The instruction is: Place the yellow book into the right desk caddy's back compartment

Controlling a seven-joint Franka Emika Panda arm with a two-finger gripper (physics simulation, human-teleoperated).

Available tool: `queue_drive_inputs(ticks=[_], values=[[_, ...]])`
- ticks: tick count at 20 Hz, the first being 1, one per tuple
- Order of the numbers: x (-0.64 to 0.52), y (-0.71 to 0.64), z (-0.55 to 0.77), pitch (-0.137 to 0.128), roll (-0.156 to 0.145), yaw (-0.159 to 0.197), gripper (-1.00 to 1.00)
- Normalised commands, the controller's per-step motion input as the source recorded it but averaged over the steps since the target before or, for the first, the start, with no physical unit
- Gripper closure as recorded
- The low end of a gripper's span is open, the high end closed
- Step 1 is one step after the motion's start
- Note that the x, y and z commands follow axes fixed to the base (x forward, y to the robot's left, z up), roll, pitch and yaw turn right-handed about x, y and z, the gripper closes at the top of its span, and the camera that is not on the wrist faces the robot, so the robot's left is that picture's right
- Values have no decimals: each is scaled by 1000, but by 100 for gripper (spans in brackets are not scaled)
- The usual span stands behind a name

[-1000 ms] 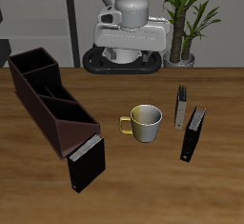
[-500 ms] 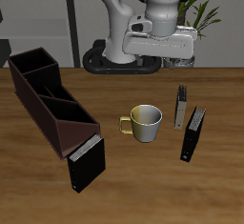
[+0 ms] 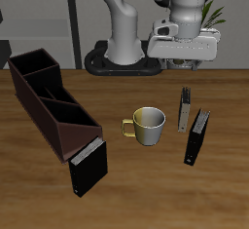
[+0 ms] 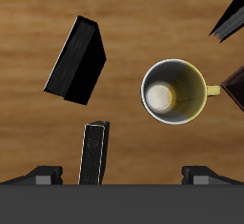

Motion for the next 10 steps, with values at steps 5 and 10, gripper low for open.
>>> queue_drive_inputs(ticks=[5,10], values=[[-115,387,-140,-26,-19,15,-100],[-203,330,22,-41,-35,-21,-100]])
